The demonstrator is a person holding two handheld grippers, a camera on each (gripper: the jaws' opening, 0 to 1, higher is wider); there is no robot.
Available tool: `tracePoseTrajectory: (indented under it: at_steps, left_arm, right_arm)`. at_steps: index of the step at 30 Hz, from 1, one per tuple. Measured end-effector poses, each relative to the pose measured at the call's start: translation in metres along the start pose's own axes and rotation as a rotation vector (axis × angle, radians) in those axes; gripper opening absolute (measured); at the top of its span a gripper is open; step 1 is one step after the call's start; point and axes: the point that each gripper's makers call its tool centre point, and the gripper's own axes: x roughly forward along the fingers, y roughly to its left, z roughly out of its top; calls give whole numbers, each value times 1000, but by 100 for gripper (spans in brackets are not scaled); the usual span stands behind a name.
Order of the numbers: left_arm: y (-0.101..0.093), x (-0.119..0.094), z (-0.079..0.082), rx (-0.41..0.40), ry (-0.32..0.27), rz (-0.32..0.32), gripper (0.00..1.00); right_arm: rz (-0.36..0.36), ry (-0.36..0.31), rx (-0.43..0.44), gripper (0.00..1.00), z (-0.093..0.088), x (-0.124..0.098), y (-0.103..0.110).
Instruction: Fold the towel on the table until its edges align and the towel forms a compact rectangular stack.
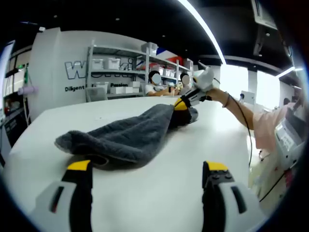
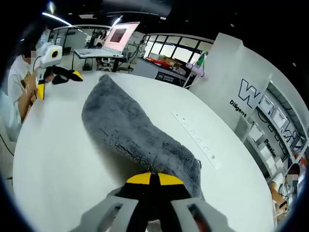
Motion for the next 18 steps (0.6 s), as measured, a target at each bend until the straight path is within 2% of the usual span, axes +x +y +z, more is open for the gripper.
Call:
tracePoseTrajectory:
  at_steps: [1, 6, 9, 11, 15, 18]
  left_arm:
    - [0, 0, -1, -1, 1, 0, 99]
    - [-2, 1, -2, 0, 4, -6, 99]
    - [-3, 0, 0, 4, 0, -6, 99]
    - [-3, -1, 2, 6, -4, -6, 99]
    - [-4, -2, 2, 8, -6, -6, 99]
    - [-3, -2, 0, 6, -2, -9, 99]
  right_arm:
    - [13, -6, 0, 2, 9, -5, -4]
    - [109, -54, 4, 1, 38, -24, 7]
    - [171, -115, 26, 1, 56, -35, 13]
    - [176, -156, 45, 1, 66, -42, 9]
    - [154, -204, 117, 1, 71, -41, -14]
    - [147, -205, 219, 1, 59, -27, -33]
